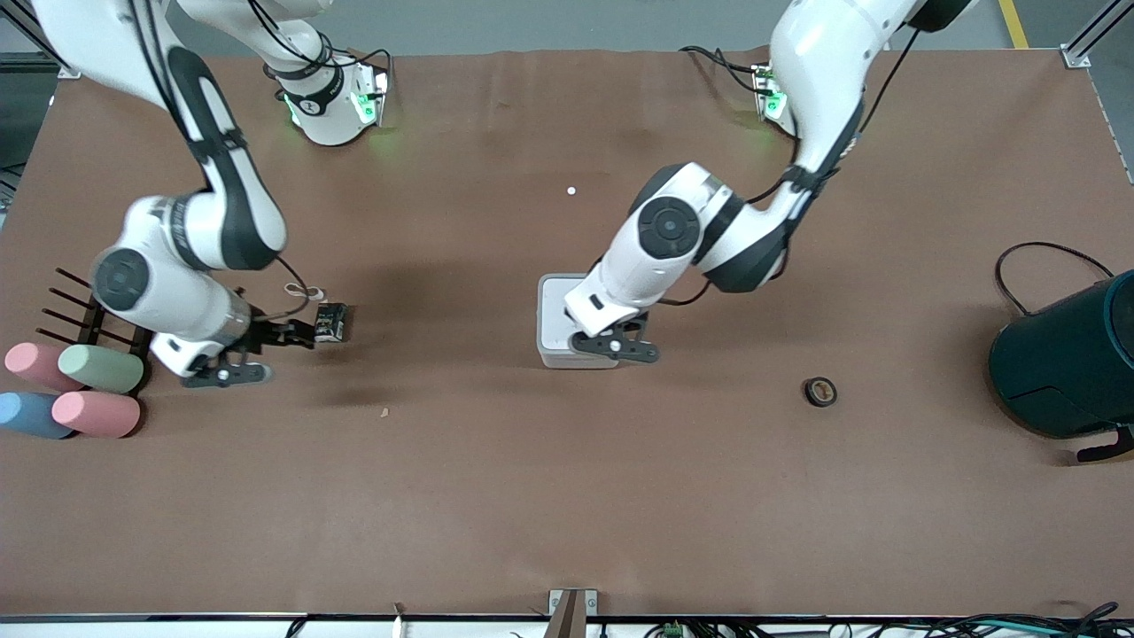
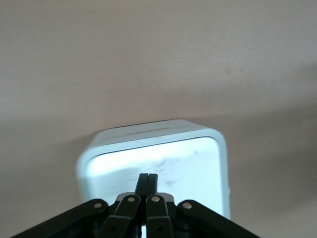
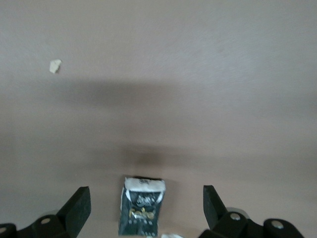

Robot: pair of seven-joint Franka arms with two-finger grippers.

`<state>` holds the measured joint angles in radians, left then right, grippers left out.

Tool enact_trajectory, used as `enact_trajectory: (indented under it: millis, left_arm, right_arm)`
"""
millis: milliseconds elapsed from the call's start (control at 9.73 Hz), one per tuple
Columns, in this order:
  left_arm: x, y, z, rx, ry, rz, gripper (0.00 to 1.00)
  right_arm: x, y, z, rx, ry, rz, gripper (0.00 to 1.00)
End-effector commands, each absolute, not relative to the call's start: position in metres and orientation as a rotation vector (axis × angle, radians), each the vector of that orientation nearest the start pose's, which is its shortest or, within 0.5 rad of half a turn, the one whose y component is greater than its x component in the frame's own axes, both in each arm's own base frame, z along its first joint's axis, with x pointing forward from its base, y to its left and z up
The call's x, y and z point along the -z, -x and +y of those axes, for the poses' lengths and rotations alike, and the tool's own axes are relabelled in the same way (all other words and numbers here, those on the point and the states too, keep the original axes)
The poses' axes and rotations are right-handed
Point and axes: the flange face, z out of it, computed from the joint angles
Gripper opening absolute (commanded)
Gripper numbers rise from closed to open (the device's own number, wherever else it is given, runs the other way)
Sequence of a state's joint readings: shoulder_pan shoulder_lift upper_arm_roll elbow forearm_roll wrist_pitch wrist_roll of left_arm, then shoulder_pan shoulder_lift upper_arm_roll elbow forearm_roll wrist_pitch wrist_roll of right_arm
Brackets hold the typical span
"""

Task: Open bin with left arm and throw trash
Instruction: 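Open the bin with the left gripper while the right gripper lifts the packet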

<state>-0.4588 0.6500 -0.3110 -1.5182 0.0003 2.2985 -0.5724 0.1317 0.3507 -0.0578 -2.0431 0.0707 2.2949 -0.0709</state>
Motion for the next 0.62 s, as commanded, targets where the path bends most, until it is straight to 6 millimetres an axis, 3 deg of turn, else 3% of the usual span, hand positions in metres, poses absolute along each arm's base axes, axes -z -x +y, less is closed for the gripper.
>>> enact_trajectory:
  millis: [0, 308, 411, 514]
  left_arm:
    - [-0.293, -0.551, -0.485, 0.089, 3.384, 0.205, 0.0]
    - [-0.28, -0.553, -0.473, 0.089, 3.341, 0.225, 0.0]
    - [-0.298, -0.558, -0.462, 0.078, 3.32, 0.221, 0.0]
    - [-0.325, -0.572, -0.431, 0.021, 3.252, 0.219, 0.0]
  right_arm:
    - [-0.236, -0.561, 0.041, -0.127, 3.097, -0.121, 1.0]
    - [-0.211, -0.541, 0.042, -0.153, 3.101, -0.122, 1.0]
    - [-0.202, -0.536, 0.044, -0.193, 3.1, -0.126, 1.0]
    - [-0.187, -0.532, 0.046, -0.241, 3.097, -0.128, 1.0]
